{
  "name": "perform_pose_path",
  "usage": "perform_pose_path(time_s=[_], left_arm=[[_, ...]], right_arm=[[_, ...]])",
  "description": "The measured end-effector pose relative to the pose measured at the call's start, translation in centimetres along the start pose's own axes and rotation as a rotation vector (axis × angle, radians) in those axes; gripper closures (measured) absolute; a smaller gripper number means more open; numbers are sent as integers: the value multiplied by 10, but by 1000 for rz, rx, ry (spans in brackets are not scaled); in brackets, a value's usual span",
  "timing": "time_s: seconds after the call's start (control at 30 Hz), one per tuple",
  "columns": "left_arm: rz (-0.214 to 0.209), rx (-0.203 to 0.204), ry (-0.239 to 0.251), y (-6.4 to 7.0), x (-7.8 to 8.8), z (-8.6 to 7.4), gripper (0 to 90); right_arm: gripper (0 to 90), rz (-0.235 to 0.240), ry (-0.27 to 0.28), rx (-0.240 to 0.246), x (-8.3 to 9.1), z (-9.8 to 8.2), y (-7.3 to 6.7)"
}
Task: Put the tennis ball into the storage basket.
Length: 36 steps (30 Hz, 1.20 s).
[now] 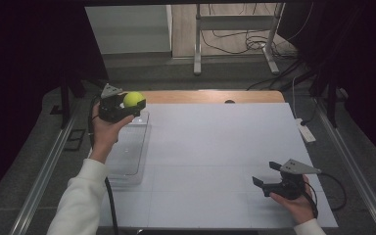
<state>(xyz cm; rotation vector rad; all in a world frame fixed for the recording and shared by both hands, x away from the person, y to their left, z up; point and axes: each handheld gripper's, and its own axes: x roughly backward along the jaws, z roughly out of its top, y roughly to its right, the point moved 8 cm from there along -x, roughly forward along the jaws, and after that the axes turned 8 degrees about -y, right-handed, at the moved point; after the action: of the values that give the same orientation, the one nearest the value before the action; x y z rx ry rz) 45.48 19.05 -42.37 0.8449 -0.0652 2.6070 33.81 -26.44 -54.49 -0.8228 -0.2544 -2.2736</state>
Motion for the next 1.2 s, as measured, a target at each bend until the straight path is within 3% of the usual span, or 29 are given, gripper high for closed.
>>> perform_pose_path(time_s=[0.63,1.2], left_arm=[[46,19,-21,-17,-4,-4,270],[111,65,-67,-51,-11,-17,270]], right_arm=[[91,0,-6,2,-1,-1,0],[92,0,-11,1,-3,-1,0]])
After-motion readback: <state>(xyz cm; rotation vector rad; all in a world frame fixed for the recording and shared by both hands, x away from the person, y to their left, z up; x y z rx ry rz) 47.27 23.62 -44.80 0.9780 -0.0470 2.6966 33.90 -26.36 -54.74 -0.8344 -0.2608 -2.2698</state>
